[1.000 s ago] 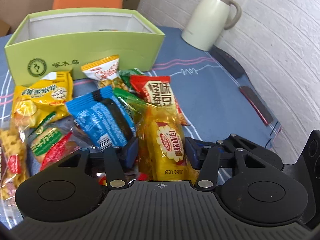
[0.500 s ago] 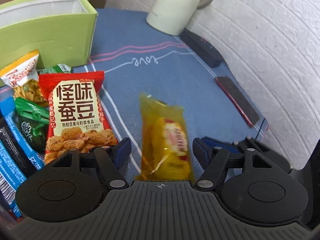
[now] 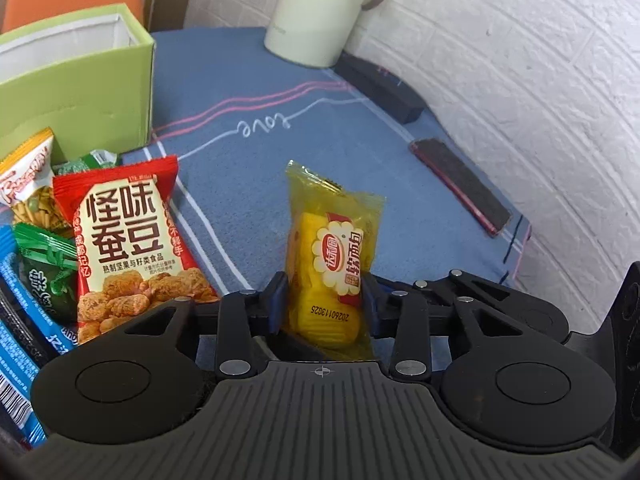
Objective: Organize snacks
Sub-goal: 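Lift the yellow cake packet into the green box and release it, then move the left gripper to the pile and grasp the red-date bag, then carry the red-date bag into the green box and open the left gripper, then grasp the brown cookie packet from the pile with the left gripper, then drop the brown cookie packet into the green box with the left gripper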
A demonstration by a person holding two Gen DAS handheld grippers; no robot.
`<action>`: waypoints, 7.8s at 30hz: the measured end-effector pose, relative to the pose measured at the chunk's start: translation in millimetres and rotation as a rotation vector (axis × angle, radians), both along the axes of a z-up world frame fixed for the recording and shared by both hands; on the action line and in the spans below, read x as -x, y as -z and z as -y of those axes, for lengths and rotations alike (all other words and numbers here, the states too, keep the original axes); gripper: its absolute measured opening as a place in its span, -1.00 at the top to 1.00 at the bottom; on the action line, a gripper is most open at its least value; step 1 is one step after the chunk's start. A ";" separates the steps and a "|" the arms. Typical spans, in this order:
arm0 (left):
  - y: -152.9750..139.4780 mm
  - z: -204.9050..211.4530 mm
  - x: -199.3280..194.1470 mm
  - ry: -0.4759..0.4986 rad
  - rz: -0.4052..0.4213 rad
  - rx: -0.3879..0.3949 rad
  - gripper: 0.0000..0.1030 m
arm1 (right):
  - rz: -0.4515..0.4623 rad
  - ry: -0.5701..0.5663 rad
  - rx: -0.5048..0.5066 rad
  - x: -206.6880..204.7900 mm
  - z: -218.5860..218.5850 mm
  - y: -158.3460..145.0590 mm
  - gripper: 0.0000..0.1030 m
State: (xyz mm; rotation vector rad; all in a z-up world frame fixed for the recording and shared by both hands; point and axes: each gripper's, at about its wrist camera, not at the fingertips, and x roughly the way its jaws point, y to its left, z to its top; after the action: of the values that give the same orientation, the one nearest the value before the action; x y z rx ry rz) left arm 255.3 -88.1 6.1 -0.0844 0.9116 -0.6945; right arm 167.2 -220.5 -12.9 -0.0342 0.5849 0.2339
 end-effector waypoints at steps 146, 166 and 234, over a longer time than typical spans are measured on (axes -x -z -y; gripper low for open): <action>-57.4 -260.4 34.6 -0.444 0.092 0.214 0.56 | 0.170 -0.445 0.154 -9.9 -227.8 -47.5 -0.56; -46.6 -245.1 -171.8 -0.496 0.139 -0.016 -0.25 | -0.080 -0.472 0.052 -249.3 -250.4 -24.6 -0.69; -20.3 -193.6 84.3 -0.355 0.002 0.115 0.58 | 0.038 -0.381 0.004 42.9 -181.9 -5.7 -0.47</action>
State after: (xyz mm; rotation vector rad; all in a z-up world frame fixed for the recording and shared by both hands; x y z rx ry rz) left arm 171.0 105.5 26.4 -0.3398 0.8273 -0.4154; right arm 124.3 -38.6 -7.3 -0.1544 0.5376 0.6006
